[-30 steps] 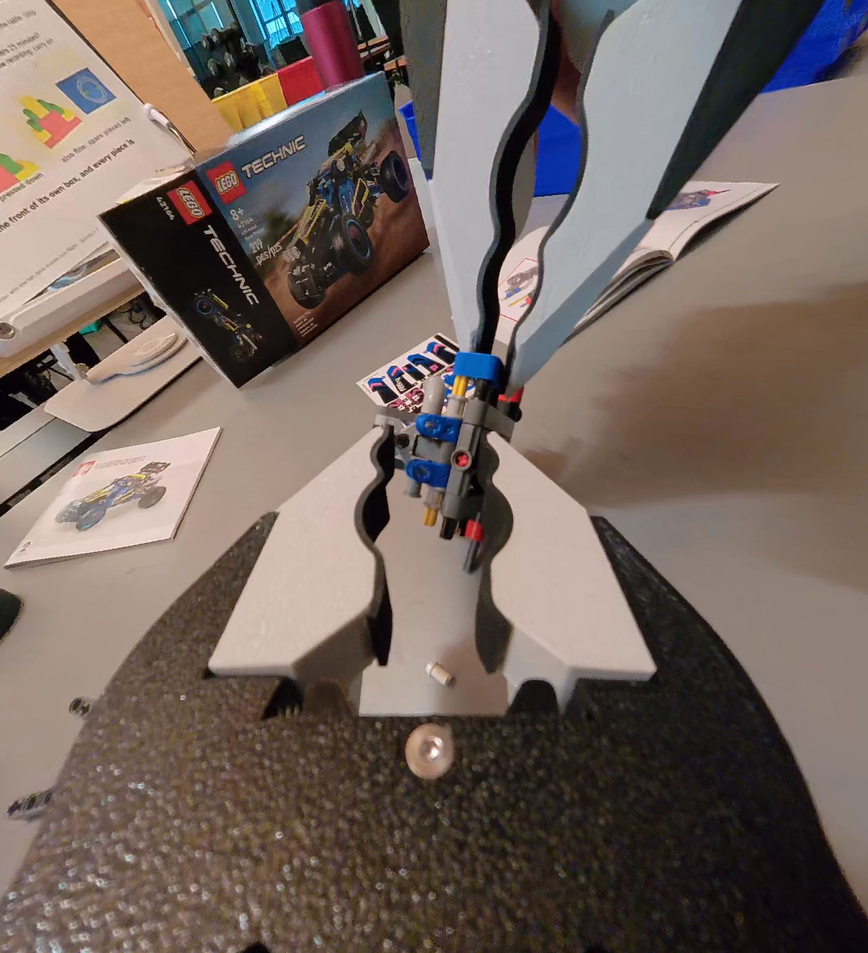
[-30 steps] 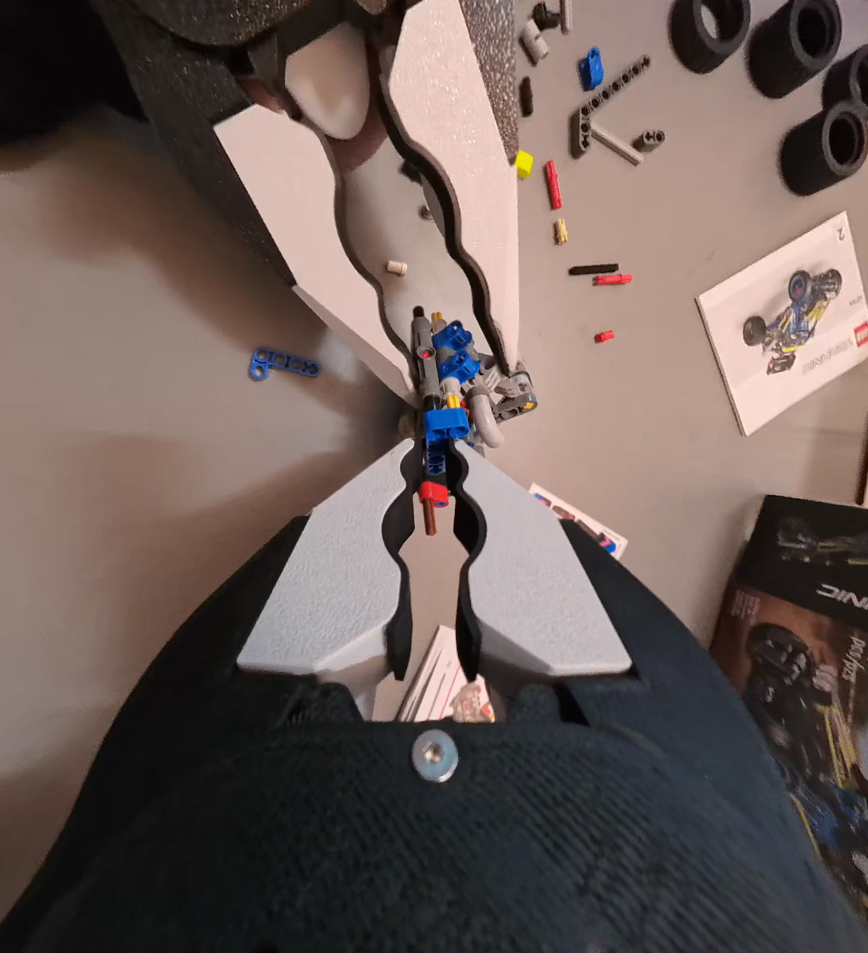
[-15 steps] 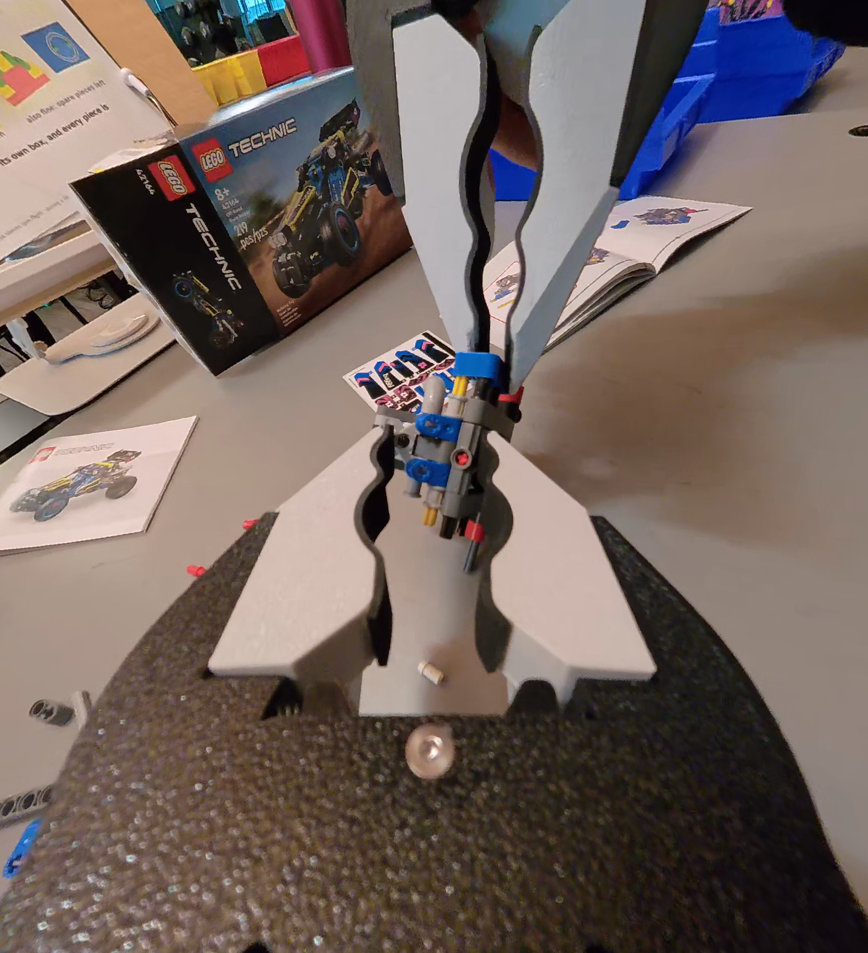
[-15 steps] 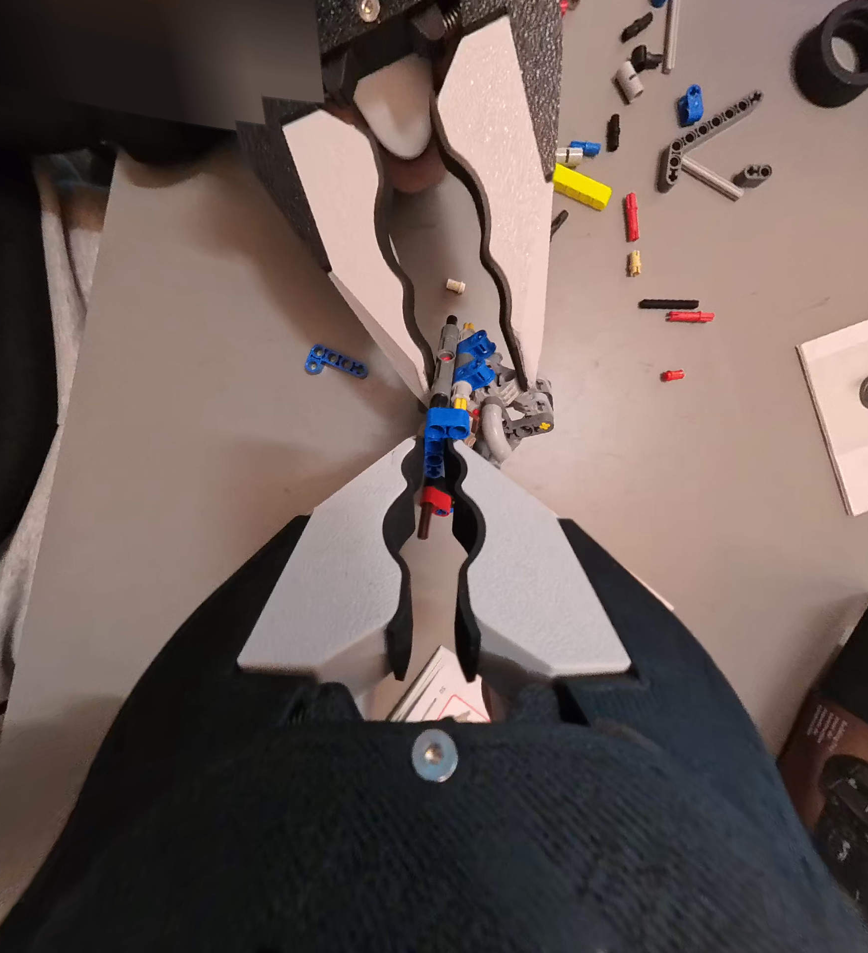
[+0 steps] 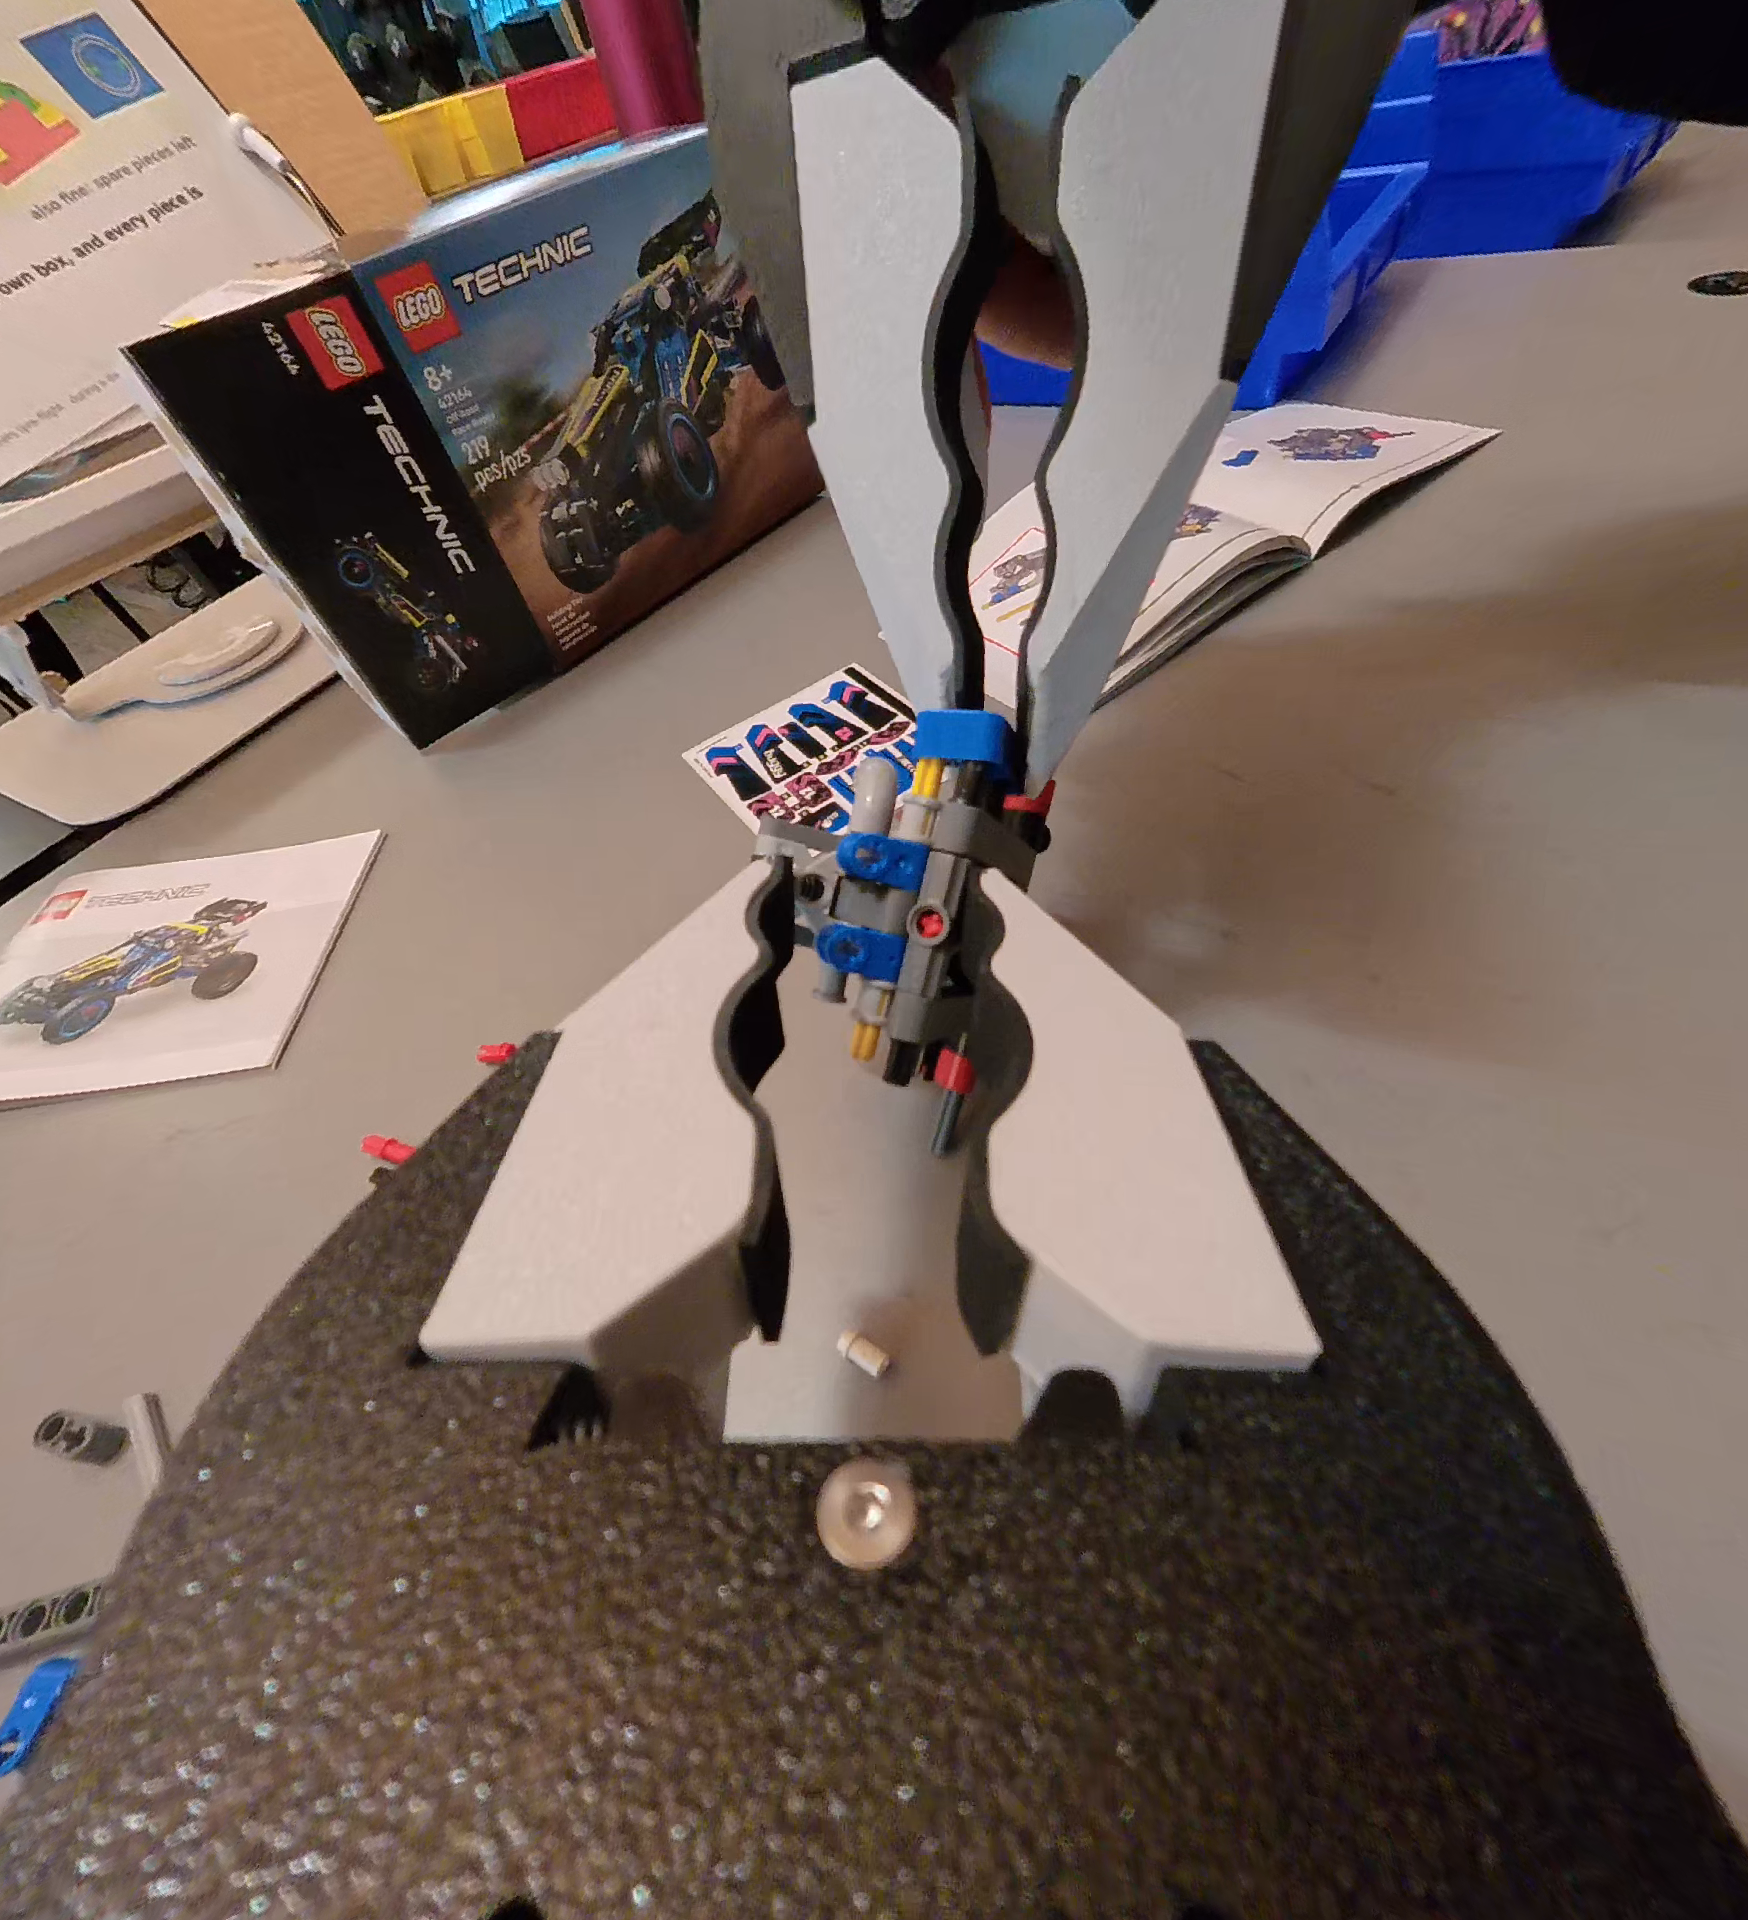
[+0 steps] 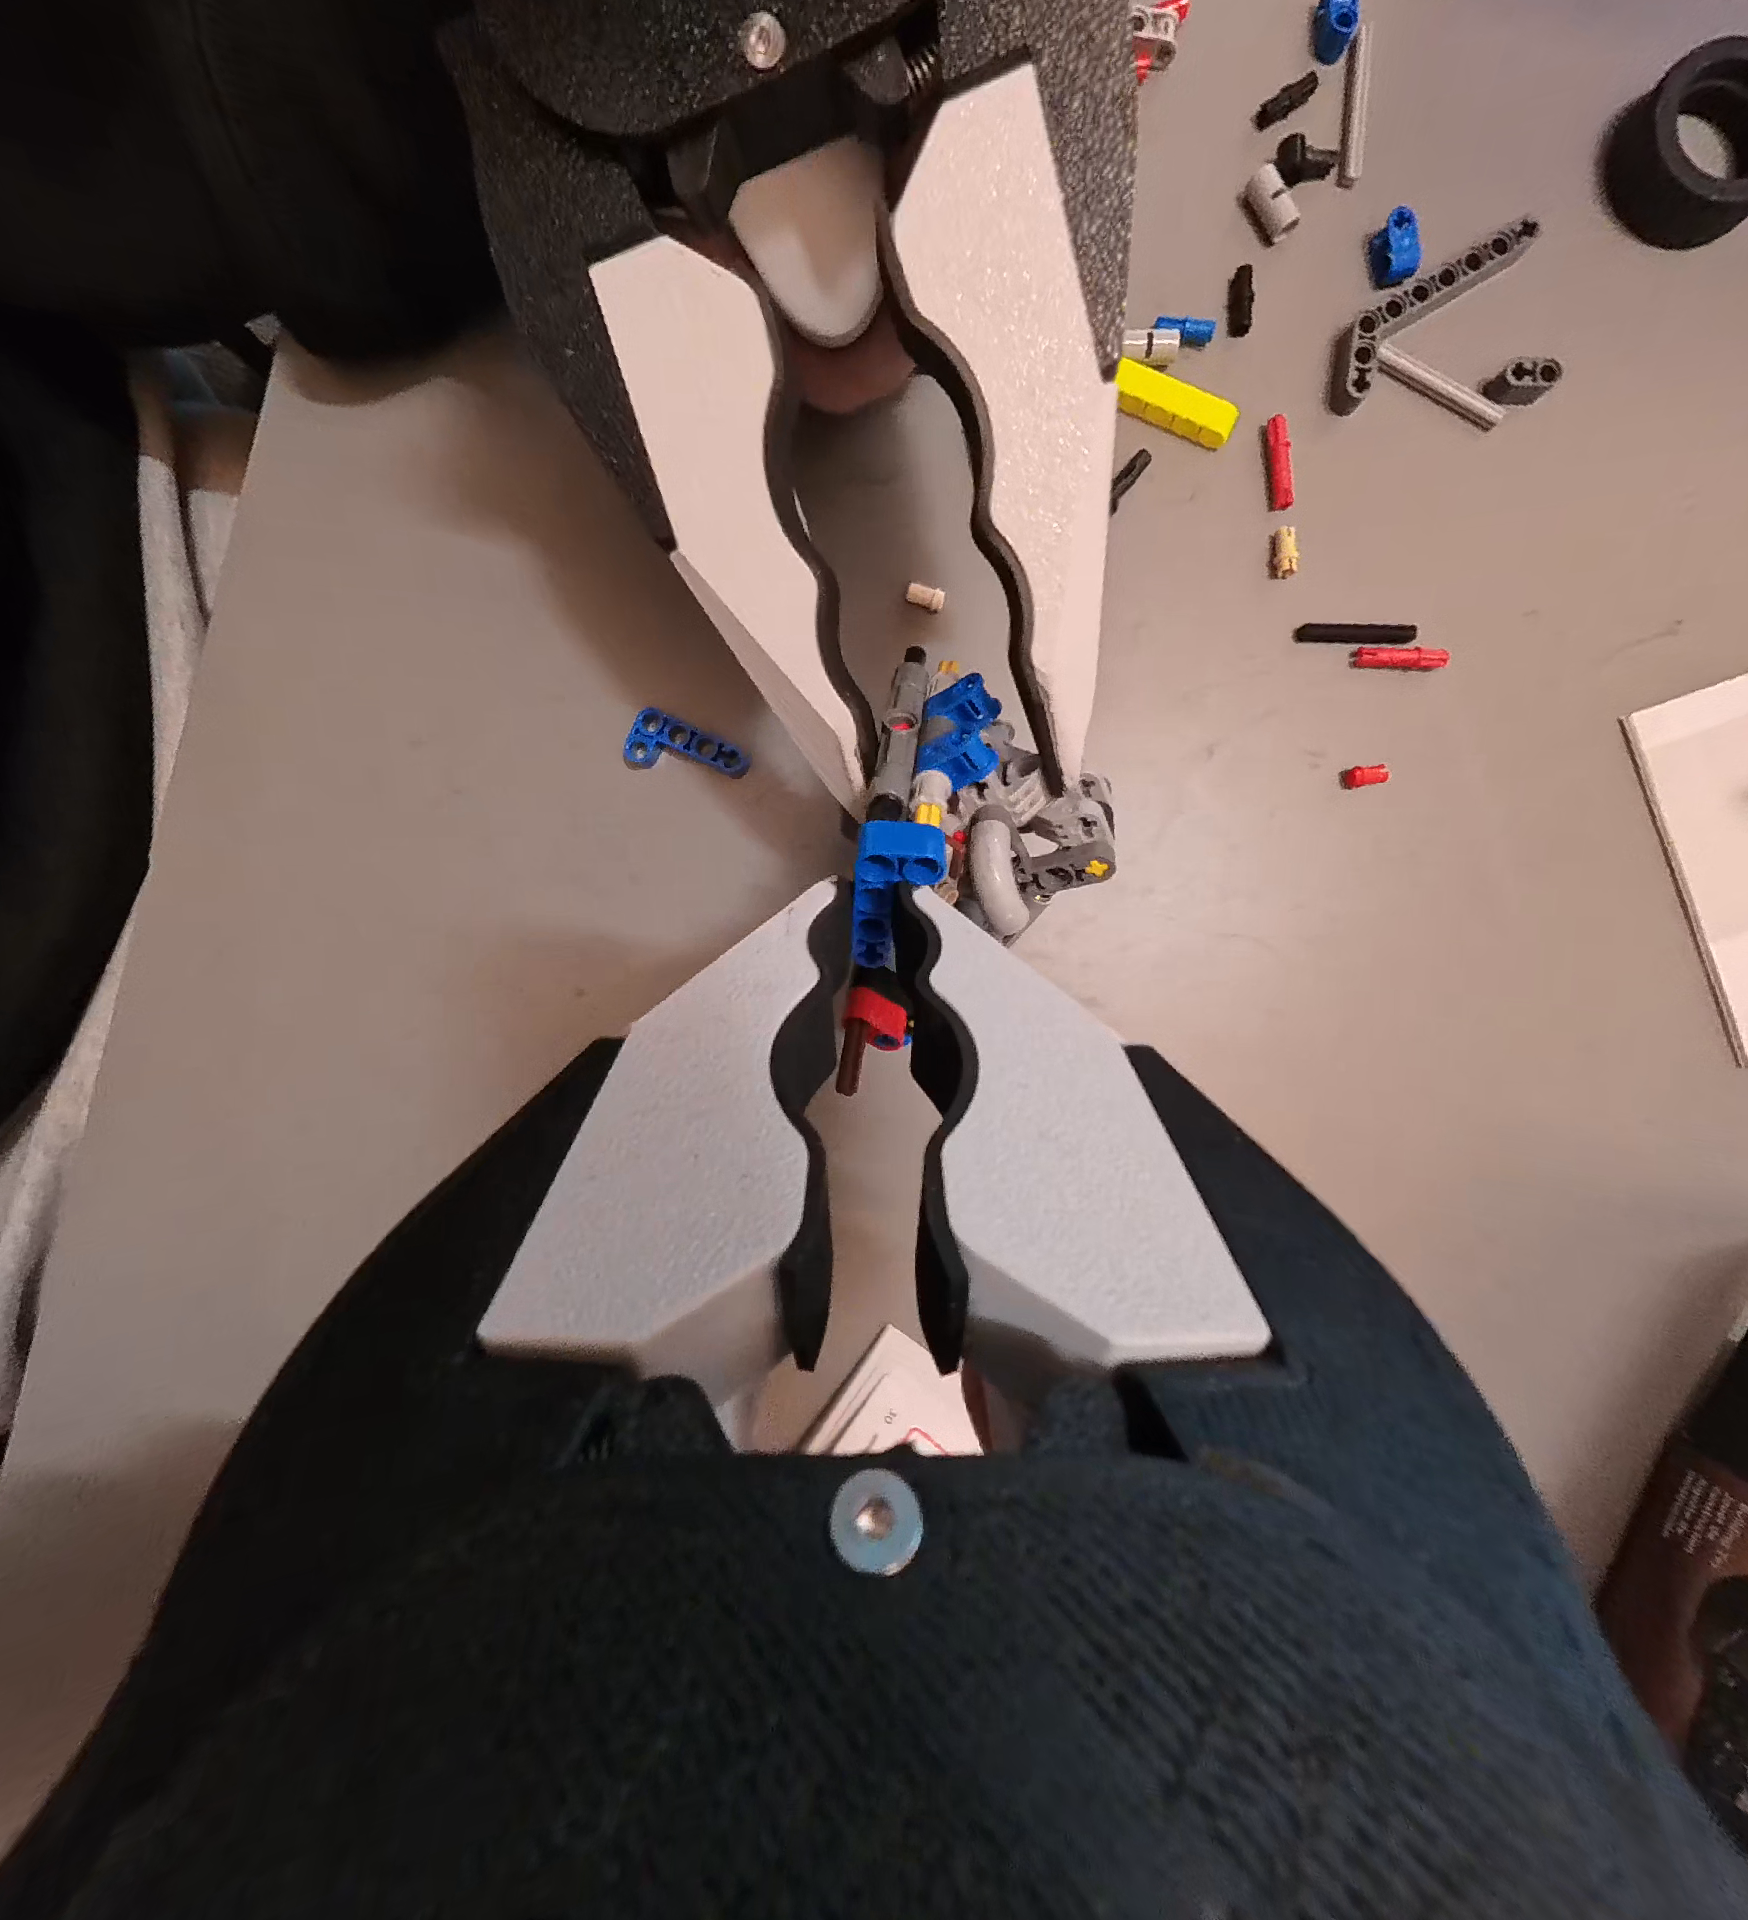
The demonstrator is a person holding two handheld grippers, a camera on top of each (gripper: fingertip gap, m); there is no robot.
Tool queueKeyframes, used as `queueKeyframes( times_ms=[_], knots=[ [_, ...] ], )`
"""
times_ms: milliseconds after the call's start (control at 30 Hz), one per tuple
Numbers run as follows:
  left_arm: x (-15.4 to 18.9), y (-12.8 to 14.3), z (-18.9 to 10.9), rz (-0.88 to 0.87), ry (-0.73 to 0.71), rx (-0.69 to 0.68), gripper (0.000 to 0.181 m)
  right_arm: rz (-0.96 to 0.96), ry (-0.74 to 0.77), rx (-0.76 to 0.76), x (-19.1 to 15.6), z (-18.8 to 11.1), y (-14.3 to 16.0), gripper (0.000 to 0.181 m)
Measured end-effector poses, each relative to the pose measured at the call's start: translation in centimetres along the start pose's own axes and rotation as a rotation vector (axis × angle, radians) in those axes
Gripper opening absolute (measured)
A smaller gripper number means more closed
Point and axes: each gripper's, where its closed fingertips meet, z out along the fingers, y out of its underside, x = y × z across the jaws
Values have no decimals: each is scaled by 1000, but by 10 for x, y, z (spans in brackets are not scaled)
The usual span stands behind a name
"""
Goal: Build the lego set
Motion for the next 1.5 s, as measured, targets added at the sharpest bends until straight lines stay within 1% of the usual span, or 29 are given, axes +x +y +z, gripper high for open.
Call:
queueKeyframes(
  times_ms=[167,267,400,533,667,800,900,1067,1133,1200,1333,1433,1500],
  knots=[
    [0,0,0,-1,4,0,29,23,54,-2,0,1,-1,5],
    [0,0,0,-5,5,-2,29,66,61,-1,1,1,-1,6],
    [1,0,0,0,8,-1,29,69,96,7,0,2,-1,6],
    [2,0,0,2,8,-3,29,103,87,21,0,2,-2,6],
    [0,1,0,-2,-3,-5,29,51,157,-17,3,4,-3,6],
    [0,1,0,5,-5,-3,29,36,142,-37,3,4,-2,6],
    [-2,1,0,0,-15,-6,29,41,174,-85,5,4,-2,6],
    [-3,1,0,-13,-19,-9,28,71,372,-223,9,3,0,7],
    [-3,1,0,-6,-19,-8,28,73,408,-259,8,3,1,7],
    [-3,1,0,-5,-22,-8,28,75,399,-280,8,3,2,7],
    [-4,1,0,-9,-37,-11,28,112,333,-324,10,3,2,7],
    [-6,2,0,-14,-43,-14,28,106,365,-383,11,3,2,8],
    [-6,2,0,-17,-44,-15,28,94,398,-392,13,2,3,8]
  ],
)
